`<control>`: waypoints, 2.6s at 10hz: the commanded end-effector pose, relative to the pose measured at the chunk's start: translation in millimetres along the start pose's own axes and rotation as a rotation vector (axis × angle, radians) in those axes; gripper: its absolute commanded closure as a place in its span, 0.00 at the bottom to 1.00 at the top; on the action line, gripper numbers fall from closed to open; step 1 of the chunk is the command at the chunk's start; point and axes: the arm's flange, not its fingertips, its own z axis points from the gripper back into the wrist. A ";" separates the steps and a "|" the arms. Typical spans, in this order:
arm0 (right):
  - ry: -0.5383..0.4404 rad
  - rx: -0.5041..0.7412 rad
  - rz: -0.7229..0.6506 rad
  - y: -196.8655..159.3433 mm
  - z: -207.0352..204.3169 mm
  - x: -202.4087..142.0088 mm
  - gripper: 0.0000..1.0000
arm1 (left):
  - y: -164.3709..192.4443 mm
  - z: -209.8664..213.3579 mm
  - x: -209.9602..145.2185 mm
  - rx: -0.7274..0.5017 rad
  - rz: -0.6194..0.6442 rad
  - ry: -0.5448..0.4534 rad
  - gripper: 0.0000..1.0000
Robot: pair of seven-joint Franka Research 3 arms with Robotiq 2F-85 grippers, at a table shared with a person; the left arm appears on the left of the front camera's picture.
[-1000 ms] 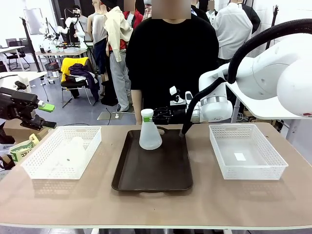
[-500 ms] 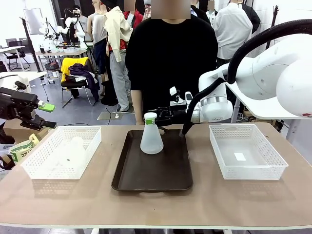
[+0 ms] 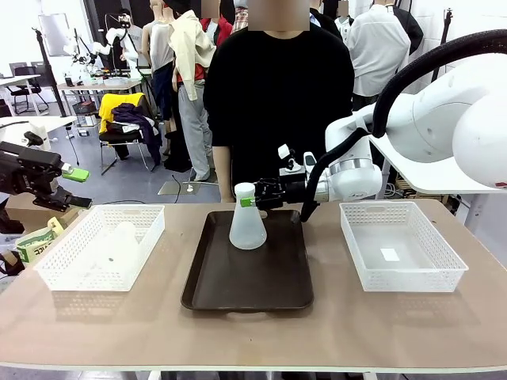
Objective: Prepare the laboratory tools.
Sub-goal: Place the picked Big flask upright in the Handle tray as instructed by the person, then pick up the Big flask that the person points to.
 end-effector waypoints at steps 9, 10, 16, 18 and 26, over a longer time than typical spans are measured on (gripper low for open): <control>0.000 0.000 0.000 0.0 0.0 0.0 0.00 | -2.0 1.6 0.8 -0.014 0.005 -0.003 0.00; 0.000 0.000 0.000 0.0 0.0 0.0 0.00 | -2.0 1.6 0.8 -0.014 0.005 -0.003 0.00; 0.135 -0.061 -0.052 -1.5 54.1 6.6 0.00 | -2.0 1.6 0.8 -0.014 0.005 -0.003 0.00; 0.167 -0.209 -0.085 3.9 101.0 4.8 0.00 | -2.0 1.6 0.8 -0.014 0.005 -0.003 0.00; 0.038 -0.494 -0.028 62.8 177.4 22.6 0.00 | -2.0 1.6 0.8 -0.014 0.005 -0.003 0.00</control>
